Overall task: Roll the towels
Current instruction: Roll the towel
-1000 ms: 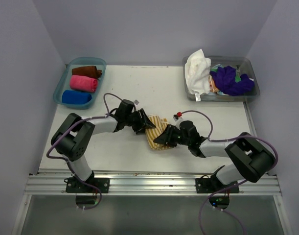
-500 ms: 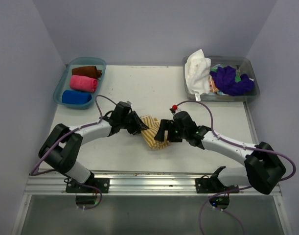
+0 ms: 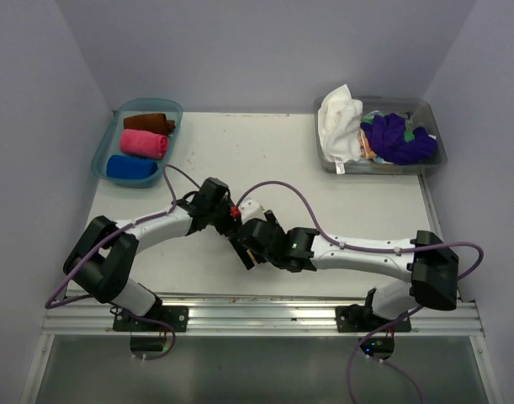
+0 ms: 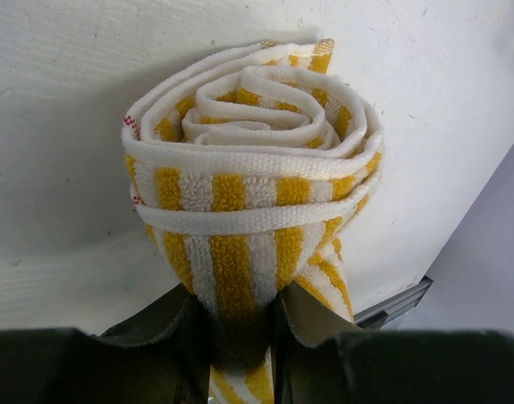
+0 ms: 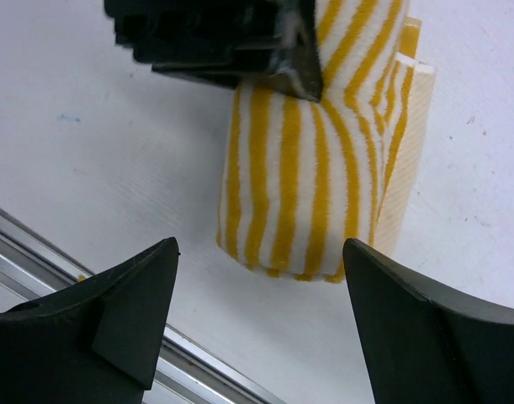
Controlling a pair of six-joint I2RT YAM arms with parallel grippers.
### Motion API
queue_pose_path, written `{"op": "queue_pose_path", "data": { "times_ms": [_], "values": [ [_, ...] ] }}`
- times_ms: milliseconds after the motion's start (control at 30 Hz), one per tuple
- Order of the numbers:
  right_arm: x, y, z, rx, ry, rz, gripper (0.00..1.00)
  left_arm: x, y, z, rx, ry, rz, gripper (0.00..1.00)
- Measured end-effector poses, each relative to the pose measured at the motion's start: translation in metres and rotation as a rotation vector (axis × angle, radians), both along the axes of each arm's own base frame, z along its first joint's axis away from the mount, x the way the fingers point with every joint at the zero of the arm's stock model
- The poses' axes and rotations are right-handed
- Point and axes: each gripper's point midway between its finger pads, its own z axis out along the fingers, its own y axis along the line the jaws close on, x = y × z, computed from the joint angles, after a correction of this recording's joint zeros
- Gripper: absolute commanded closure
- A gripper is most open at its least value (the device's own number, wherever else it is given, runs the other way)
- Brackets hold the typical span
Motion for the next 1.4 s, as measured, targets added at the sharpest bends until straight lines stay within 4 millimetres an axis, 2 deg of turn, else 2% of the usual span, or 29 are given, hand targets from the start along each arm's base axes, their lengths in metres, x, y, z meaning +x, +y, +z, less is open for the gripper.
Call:
{"op": "queue_pose_path", "data": {
  "times_ms": [133,233,500,800,833,933,967,1067,1167,1267,1300,1400],
  "values": [
    [-0.013,0.007,-0.015,-0.116,-0.063,0.088,0.17,0.001,0.0,0.001,0.005,0.006,0.0,0.77],
    [-0.014,0.009,-0.023,-0.192,-0.108,0.126,0.17,0.001,0.0,0.001,0.009,0.012,0.0,0.77],
    [0.002,0.011,-0.036,-0.319,-0.187,0.113,0.16,0.001,0.0,0.0,0.014,0.018,0.0,0.76],
    [0.013,0.001,-0.071,-0.471,-0.219,0.047,0.16,0.001,-0.001,0.0,0.015,0.017,0.0,0.74],
    [0.014,0.0,-0.073,-0.48,-0.225,0.04,0.19,0.001,-0.001,0.001,0.015,0.016,0.0,0.73],
    [0.015,-0.002,-0.075,-0.495,-0.242,0.021,0.41,0.0,-0.002,0.0,0.016,0.016,-0.004,0.69],
    [0.016,-0.003,-0.075,-0.493,-0.244,0.013,0.52,0.0,-0.002,0.0,0.016,0.016,-0.004,0.67],
    [0.016,-0.002,-0.075,-0.475,-0.242,-0.005,0.68,0.0,-0.001,0.0,0.02,0.016,-0.005,0.53],
    [0.018,-0.005,-0.075,-0.428,-0.219,-0.017,0.74,-0.001,0.001,-0.001,0.03,0.016,-0.01,0.41],
    [0.022,-0.011,-0.07,-0.329,-0.155,-0.029,0.74,0.0,0.003,0.0,0.034,0.009,-0.012,0.32],
    [0.023,-0.012,-0.069,-0.284,-0.126,-0.03,0.74,0.001,0.005,0.002,0.027,0.006,-0.012,0.26],
    [0.028,-0.015,-0.065,-0.148,-0.048,-0.034,0.74,0.004,0.014,0.003,0.002,-0.006,-0.003,0.19]
  ]
}}
